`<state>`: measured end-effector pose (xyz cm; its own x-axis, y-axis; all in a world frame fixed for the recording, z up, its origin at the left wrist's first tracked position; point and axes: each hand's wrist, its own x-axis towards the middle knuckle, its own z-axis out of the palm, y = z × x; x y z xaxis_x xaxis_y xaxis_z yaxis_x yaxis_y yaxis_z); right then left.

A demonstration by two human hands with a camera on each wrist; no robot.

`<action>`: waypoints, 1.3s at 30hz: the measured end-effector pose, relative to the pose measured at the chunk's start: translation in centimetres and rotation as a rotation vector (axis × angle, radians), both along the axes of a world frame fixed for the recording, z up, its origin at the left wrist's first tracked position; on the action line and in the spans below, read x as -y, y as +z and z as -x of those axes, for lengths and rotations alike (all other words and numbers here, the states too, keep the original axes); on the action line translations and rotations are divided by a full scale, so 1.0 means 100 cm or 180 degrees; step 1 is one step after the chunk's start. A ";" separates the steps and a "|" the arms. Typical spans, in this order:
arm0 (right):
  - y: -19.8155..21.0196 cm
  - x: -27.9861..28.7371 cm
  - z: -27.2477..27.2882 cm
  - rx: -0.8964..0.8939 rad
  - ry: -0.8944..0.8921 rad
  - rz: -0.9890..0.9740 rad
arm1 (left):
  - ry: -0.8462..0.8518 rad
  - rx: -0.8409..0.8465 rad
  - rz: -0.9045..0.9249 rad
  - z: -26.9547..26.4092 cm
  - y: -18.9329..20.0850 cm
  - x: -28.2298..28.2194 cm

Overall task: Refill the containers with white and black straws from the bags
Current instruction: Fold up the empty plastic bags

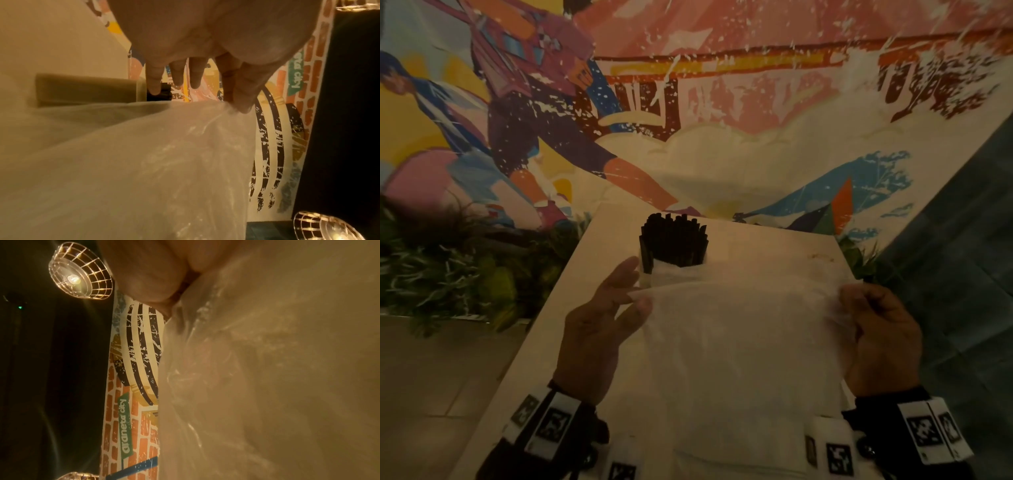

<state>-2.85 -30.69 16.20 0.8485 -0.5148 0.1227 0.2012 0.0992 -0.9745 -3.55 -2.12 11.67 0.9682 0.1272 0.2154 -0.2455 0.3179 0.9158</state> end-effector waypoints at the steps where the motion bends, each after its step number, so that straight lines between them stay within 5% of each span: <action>1: 0.001 0.000 0.001 0.0020 -0.0012 -0.0035 | -0.0038 -0.0081 0.0123 0.000 0.002 0.003; 4: -0.001 0.003 0.003 -0.0017 0.0017 -0.0096 | -0.0501 -0.0195 0.0410 -0.004 0.007 0.010; 7: 0.000 0.006 0.007 -0.0049 0.0098 -0.0202 | -0.0673 -0.0387 0.0093 -0.018 0.005 0.013; 16: 0.005 0.020 0.011 0.0188 -0.0031 -0.0025 | 0.0447 0.0012 -0.0248 -0.030 0.014 0.028; 19: 0.005 0.027 0.011 0.0016 0.0723 -0.0389 | 0.0553 0.0024 -0.0202 -0.037 0.015 0.024; 22: 0.000 0.020 0.017 -0.0533 0.1631 0.0239 | 0.0505 0.0001 -0.0206 -0.039 0.016 0.021; 26: -0.006 0.004 0.019 -0.0585 0.1447 0.0507 | 0.0453 -0.0306 0.0115 -0.047 0.014 0.006; 28: -0.009 0.005 0.015 -0.0500 0.1291 0.0190 | -0.0036 -0.0567 -0.0617 -0.049 0.010 -0.007; 30: -0.010 0.007 0.010 -0.0433 0.1307 0.0029 | -0.1068 -0.1016 -0.0571 -0.040 0.008 -0.008; 32: -0.006 0.007 0.008 -0.0318 0.1402 -0.0001 | -0.1431 -0.1069 -0.0943 -0.026 0.003 -0.004; 39: -0.009 0.011 0.007 -0.0566 0.1640 -0.0125 | -0.0195 -0.0750 -0.0543 -0.018 0.008 0.009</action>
